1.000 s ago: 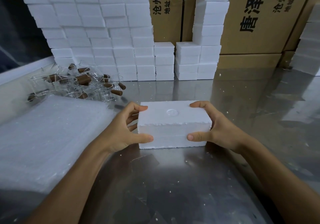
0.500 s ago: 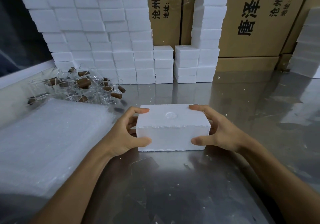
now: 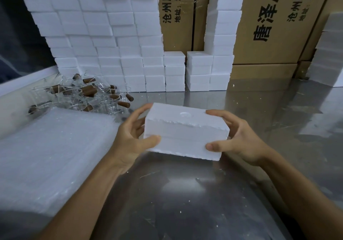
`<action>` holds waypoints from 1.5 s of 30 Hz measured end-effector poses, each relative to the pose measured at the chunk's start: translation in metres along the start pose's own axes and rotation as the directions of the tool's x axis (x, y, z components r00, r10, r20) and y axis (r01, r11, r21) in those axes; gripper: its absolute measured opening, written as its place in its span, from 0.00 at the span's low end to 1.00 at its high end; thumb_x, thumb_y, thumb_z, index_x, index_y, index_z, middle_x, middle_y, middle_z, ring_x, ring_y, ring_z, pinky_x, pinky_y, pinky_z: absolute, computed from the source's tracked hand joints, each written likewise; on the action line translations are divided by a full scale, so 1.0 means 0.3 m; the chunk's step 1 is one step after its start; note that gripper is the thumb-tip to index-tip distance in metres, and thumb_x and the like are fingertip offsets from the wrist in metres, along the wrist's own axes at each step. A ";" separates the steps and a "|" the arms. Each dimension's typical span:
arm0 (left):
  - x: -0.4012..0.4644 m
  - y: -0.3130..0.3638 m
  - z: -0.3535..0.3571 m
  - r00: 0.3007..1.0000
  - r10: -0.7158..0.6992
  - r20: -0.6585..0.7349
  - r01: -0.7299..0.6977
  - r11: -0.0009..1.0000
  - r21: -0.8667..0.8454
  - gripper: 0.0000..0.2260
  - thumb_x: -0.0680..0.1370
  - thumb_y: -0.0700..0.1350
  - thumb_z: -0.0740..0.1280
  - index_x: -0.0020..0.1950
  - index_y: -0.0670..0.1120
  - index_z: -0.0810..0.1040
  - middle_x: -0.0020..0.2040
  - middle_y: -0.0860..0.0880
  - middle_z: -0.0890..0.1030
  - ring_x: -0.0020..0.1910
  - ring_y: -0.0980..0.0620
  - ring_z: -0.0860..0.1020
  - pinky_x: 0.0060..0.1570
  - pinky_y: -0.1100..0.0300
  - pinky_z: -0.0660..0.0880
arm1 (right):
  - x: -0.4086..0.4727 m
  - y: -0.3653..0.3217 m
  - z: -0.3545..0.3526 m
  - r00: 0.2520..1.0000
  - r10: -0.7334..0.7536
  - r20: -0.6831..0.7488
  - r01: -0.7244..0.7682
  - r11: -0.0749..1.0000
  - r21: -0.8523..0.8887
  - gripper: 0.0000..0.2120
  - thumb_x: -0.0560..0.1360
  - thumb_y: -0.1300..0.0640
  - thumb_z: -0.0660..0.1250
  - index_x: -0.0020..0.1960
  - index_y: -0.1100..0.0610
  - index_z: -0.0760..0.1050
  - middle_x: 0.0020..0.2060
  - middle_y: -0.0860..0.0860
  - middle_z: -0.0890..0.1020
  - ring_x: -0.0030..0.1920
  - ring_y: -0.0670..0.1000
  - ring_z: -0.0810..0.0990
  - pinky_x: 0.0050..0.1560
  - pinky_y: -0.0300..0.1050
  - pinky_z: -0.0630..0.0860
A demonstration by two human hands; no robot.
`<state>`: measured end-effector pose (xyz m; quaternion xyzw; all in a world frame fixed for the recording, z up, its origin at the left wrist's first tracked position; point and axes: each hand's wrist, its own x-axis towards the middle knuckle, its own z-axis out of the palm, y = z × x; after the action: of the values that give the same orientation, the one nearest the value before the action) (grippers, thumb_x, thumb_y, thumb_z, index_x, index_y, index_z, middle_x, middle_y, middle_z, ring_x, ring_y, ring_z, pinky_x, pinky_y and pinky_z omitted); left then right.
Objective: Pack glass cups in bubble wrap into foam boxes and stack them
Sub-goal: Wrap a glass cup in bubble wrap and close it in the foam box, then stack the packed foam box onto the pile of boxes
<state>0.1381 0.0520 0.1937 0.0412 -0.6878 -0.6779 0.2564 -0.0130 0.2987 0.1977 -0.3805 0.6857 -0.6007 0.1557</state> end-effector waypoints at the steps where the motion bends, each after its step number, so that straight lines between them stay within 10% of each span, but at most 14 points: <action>1: 0.003 0.000 0.019 0.997 -0.025 -0.072 0.020 0.998 -0.063 0.42 0.56 0.39 0.80 0.66 0.64 0.74 0.63 0.54 0.79 0.61 0.48 0.79 0.51 0.50 0.81 | 0.002 -0.002 0.001 1.000 -0.002 -0.021 0.003 1.000 0.029 0.38 0.55 0.59 0.83 0.63 0.46 0.77 0.56 0.50 0.84 0.58 0.55 0.82 0.53 0.50 0.82; 8: -0.019 0.008 0.215 0.874 -0.362 -0.323 0.093 0.779 -0.620 0.33 0.70 0.30 0.72 0.73 0.45 0.67 0.59 0.42 0.82 0.54 0.43 0.84 0.49 0.44 0.82 | 0.007 -0.012 0.079 0.978 0.008 -0.208 0.001 0.999 0.043 0.37 0.53 0.54 0.84 0.60 0.40 0.77 0.56 0.53 0.82 0.54 0.54 0.83 0.55 0.54 0.82; 12: -0.047 0.026 0.260 0.880 -0.449 -0.157 0.258 0.728 -0.635 0.35 0.62 0.47 0.78 0.68 0.48 0.73 0.57 0.43 0.84 0.54 0.43 0.83 0.48 0.41 0.81 | -0.004 -0.029 0.173 0.955 -0.102 -0.278 0.046 0.979 -0.200 0.37 0.56 0.48 0.83 0.61 0.39 0.73 0.56 0.43 0.80 0.52 0.40 0.79 0.47 0.32 0.77; 16: -0.033 0.044 0.219 0.827 -0.504 -0.250 0.315 0.783 -0.537 0.30 0.67 0.50 0.77 0.67 0.47 0.74 0.56 0.44 0.84 0.54 0.42 0.83 0.50 0.38 0.80 | -0.026 -0.033 0.245 0.972 -0.195 -0.133 0.118 0.889 -0.443 0.45 0.55 0.37 0.81 0.68 0.32 0.65 0.65 0.40 0.63 0.66 0.41 0.68 0.60 0.37 0.76; 19: -0.020 0.048 0.170 0.810 -0.513 -0.283 0.366 0.820 -0.439 0.21 0.70 0.50 0.74 0.61 0.48 0.78 0.51 0.45 0.86 0.51 0.43 0.84 0.52 0.40 0.80 | -0.040 -0.032 0.263 0.953 -0.299 0.056 0.255 0.682 -0.686 0.48 0.60 0.38 0.80 0.75 0.38 0.61 0.76 0.44 0.50 0.76 0.52 0.56 0.72 0.47 0.63; 24: 0.001 0.063 0.142 0.846 -0.510 -0.159 0.400 0.802 -0.443 0.26 0.66 0.58 0.75 0.59 0.47 0.81 0.45 0.46 0.86 0.41 0.47 0.85 0.38 0.50 0.82 | -0.022 -0.063 0.293 0.803 -0.586 0.104 0.383 0.374 -0.845 0.39 0.66 0.50 0.78 0.73 0.54 0.68 0.71 0.53 0.71 0.72 0.58 0.68 0.68 0.56 0.69; 27: 0.002 0.041 0.130 0.862 -0.485 -0.150 0.415 0.843 -0.343 0.32 0.60 0.66 0.75 0.56 0.47 0.82 0.46 0.45 0.86 0.43 0.46 0.85 0.40 0.50 0.82 | -0.027 -0.053 0.282 0.787 -0.617 0.026 0.404 0.483 -0.777 0.37 0.62 0.54 0.75 0.70 0.57 0.71 0.68 0.53 0.74 0.67 0.57 0.71 0.66 0.55 0.71; 30: 0.011 -0.028 0.115 0.896 -0.252 -0.364 0.286 0.957 0.041 0.18 0.72 0.57 0.73 0.52 0.45 0.82 0.36 0.49 0.85 0.34 0.50 0.84 0.35 0.54 0.80 | -0.011 -0.038 0.226 0.777 -0.625 -0.079 0.362 0.546 -0.756 0.39 0.60 0.54 0.75 0.70 0.58 0.71 0.66 0.53 0.75 0.65 0.56 0.71 0.67 0.50 0.69; 34: 0.020 -0.113 0.100 0.969 0.022 -0.245 0.135 0.785 0.604 0.04 0.73 0.49 0.74 0.43 0.52 0.81 0.31 0.58 0.80 0.31 0.62 0.77 0.36 0.62 0.71 | 0.089 -0.029 0.113 0.770 -0.613 -0.177 0.245 0.540 -0.805 0.43 0.59 0.56 0.81 0.70 0.59 0.70 0.66 0.54 0.75 0.65 0.53 0.69 0.67 0.37 0.61; 45: 0.077 -0.156 0.114 0.989 0.086 -0.124 0.047 0.607 0.793 0.13 0.72 0.52 0.72 0.32 0.51 0.71 0.29 0.58 0.75 0.32 0.57 0.75 0.29 0.66 0.67 | 0.700 -0.125 -0.184 0.729 -0.669 -0.149 0.072 0.291 -0.954 0.42 0.63 0.52 0.81 0.72 0.57 0.67 0.68 0.57 0.72 0.67 0.61 0.68 0.65 0.58 0.70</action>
<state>0.0906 0.0702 0.1578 0.1937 -0.8960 -0.2947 0.2697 -0.1766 0.1891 0.2968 -0.3747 0.7930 -0.2243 -0.4247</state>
